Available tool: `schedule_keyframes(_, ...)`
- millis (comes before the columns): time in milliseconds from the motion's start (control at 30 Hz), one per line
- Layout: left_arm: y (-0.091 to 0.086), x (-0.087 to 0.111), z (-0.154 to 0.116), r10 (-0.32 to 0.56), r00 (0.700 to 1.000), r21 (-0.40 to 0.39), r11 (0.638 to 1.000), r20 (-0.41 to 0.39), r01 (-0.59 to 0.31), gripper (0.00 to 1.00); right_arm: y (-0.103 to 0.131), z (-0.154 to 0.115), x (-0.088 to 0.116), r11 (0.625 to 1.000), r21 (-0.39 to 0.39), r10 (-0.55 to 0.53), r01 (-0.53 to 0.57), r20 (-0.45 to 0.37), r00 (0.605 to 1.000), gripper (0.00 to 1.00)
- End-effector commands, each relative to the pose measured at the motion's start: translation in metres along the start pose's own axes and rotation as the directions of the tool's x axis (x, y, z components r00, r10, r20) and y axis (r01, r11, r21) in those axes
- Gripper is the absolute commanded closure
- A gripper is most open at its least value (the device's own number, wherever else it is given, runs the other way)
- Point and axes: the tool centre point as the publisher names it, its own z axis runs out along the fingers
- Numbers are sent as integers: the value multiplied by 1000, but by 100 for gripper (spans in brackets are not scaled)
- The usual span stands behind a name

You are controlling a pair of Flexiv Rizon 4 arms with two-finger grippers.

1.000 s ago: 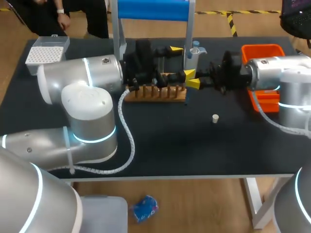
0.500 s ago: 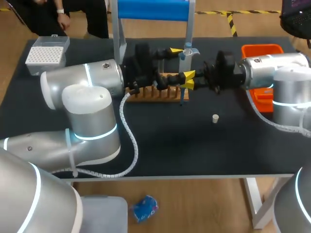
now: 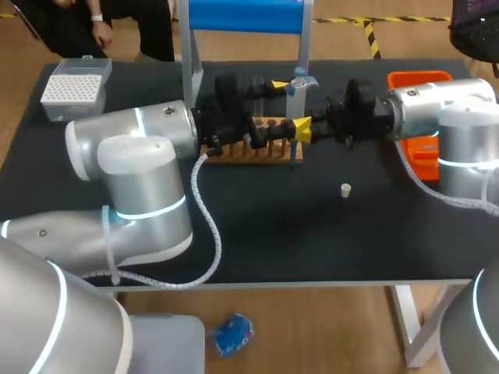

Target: Invert the test tube, pick up the pipette, mount the tip to pipette, aspirate from beaker and dispense into the tube, eject the tip, return the pipette, and cap with the stopper.

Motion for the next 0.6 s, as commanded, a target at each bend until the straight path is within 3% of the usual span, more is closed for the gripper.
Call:
schedule_keyframes(33,-1,-1,2,2,1000,-22,1000,0,-2,0,0,0,0,1000,10,2,-2,-3,1000,100)
schedule_keyframes(400,3,-1,4,-7,1000,-24,1000,0,7,0,0,2,1,1000,11,0,0,-6,1000,100)
schedule_keyframes(600,4,-1,3,-9,1000,-21,1000,6,10,7,1,2,1,1000,6,-4,4,-2,1000,100)
